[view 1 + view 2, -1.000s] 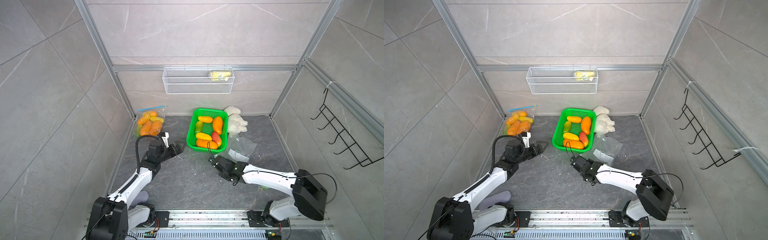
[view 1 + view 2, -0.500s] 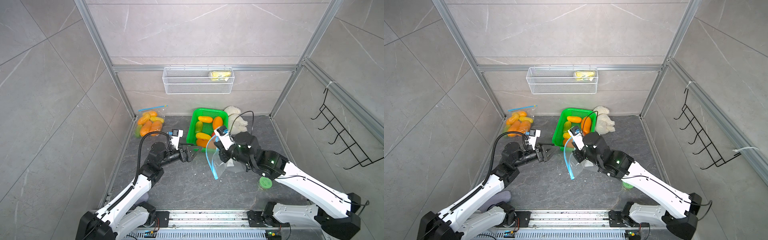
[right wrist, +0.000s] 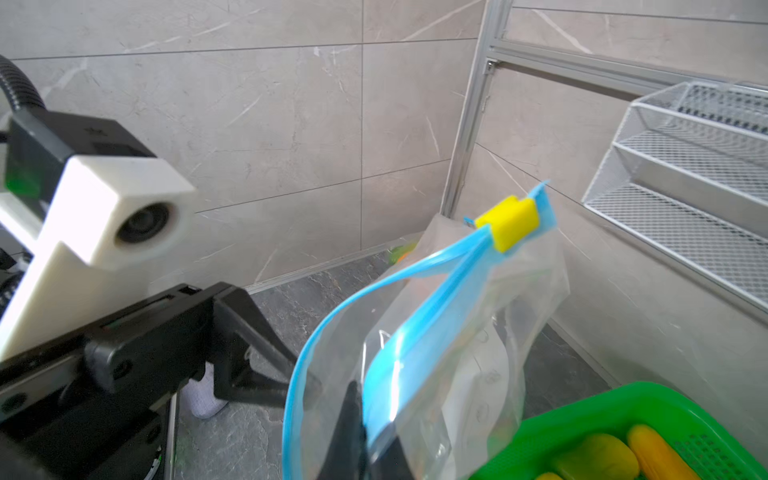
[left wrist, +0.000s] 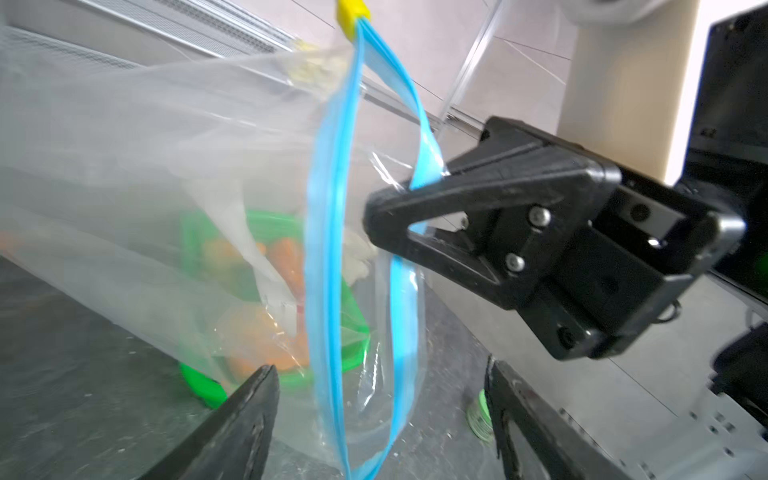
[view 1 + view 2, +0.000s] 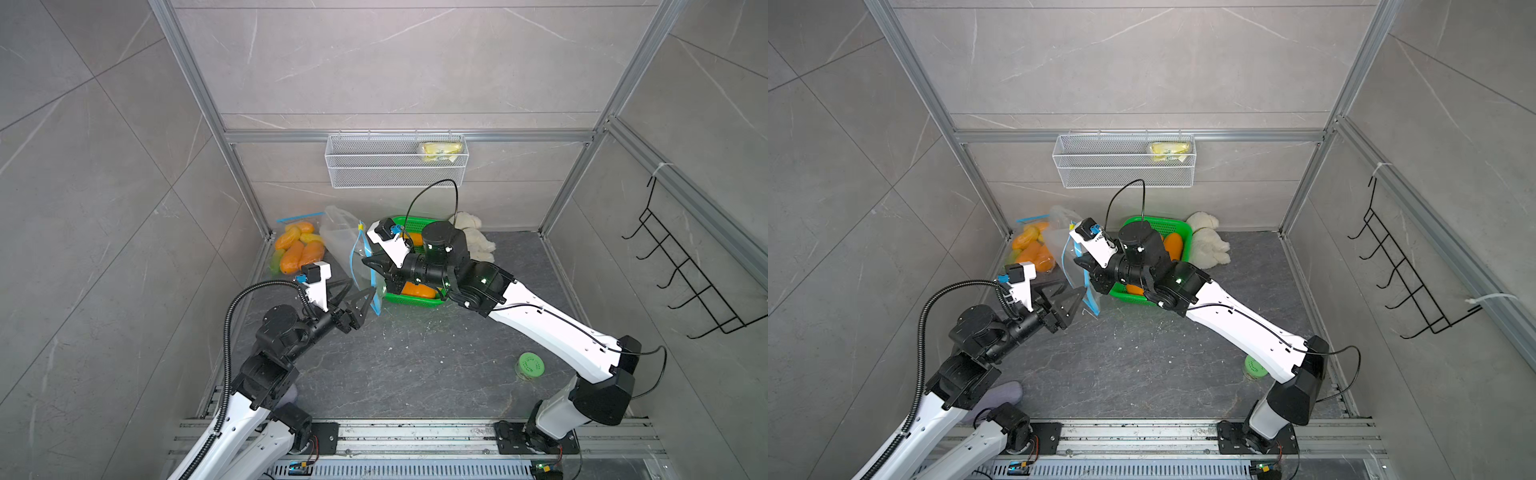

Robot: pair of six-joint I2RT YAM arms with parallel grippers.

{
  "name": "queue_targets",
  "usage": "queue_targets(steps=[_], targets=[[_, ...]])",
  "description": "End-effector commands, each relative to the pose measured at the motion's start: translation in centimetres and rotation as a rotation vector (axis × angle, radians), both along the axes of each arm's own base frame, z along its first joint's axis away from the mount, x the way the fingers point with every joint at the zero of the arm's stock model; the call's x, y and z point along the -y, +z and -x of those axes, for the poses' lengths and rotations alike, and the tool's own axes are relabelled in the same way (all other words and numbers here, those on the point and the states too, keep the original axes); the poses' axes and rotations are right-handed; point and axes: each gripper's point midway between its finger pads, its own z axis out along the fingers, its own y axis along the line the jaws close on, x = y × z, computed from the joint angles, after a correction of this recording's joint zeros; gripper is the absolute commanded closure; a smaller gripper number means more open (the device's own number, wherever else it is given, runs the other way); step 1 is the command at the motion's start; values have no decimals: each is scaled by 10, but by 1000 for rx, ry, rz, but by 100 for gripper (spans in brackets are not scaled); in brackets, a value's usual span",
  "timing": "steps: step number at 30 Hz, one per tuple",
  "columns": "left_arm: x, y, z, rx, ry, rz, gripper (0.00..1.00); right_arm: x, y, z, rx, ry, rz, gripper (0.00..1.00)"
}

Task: Place the mango in a zip-top bag and seal the zipper
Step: Open the zipper of the food storage bag.

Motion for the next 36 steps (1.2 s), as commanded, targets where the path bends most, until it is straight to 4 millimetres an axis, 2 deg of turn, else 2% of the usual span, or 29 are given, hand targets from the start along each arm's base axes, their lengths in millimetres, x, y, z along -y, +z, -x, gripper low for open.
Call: queue_targets(steps=[1, 4, 6, 7, 8, 11, 13, 15, 16, 20, 23, 25, 26, 27, 29, 30, 33, 36], targets=[[-26, -17, -26, -50, 205, -101, 18, -23, -9, 2, 7, 91, -11, 100], [-25, -32, -40, -93, 240, -162, 23, -31, -24, -1, -1, 105, -3, 100], [-25, -41, -48, -107, 260, -185, 33, -34, -33, -3, -4, 111, -2, 100], [-28, -46, -51, -120, 283, -193, 43, -35, -38, -6, -9, 108, 3, 100], [-30, -50, -53, -126, 299, -195, 49, -36, -43, -7, -14, 105, 8, 100], [-32, -58, -54, -139, 314, -194, 56, -36, -53, -15, -26, 91, 18, 100], [-33, -61, -53, -141, 318, -185, 56, -33, -60, -23, -42, 74, 20, 100], [-34, -62, -50, -140, 311, -174, 38, -30, -64, -29, -60, 63, 12, 100], [-34, -62, -49, -140, 308, -169, 34, -28, -65, -31, -71, 63, 4, 100], [-31, -68, -48, -148, 291, -159, 33, -26, -71, -33, -99, 76, -16, 100], [-28, -73, -54, -164, 292, -176, 46, -29, -76, -30, -114, 103, -28, 100], [-25, -76, -60, -185, 295, -198, 58, -29, -78, -28, -125, 120, -34, 100], [-26, -78, -62, -197, 304, -209, 68, -28, -82, -31, -130, 108, -32, 100], [-27, -78, -64, -205, 314, -220, 80, -26, -85, -34, -138, 91, -28, 100], [-34, -78, -66, -215, 348, -223, 89, -12, -95, -49, -170, 22, -28, 100], [-36, -76, -66, -213, 359, -221, 96, -3, -101, -59, -195, -25, -40, 100], [-43, -75, -66, -212, 387, -220, 100, 31, -114, -86, -272, -157, -96, 100], [-40, -79, -71, -235, 386, -240, 100, 39, -126, -91, -316, -179, -88, 97]])
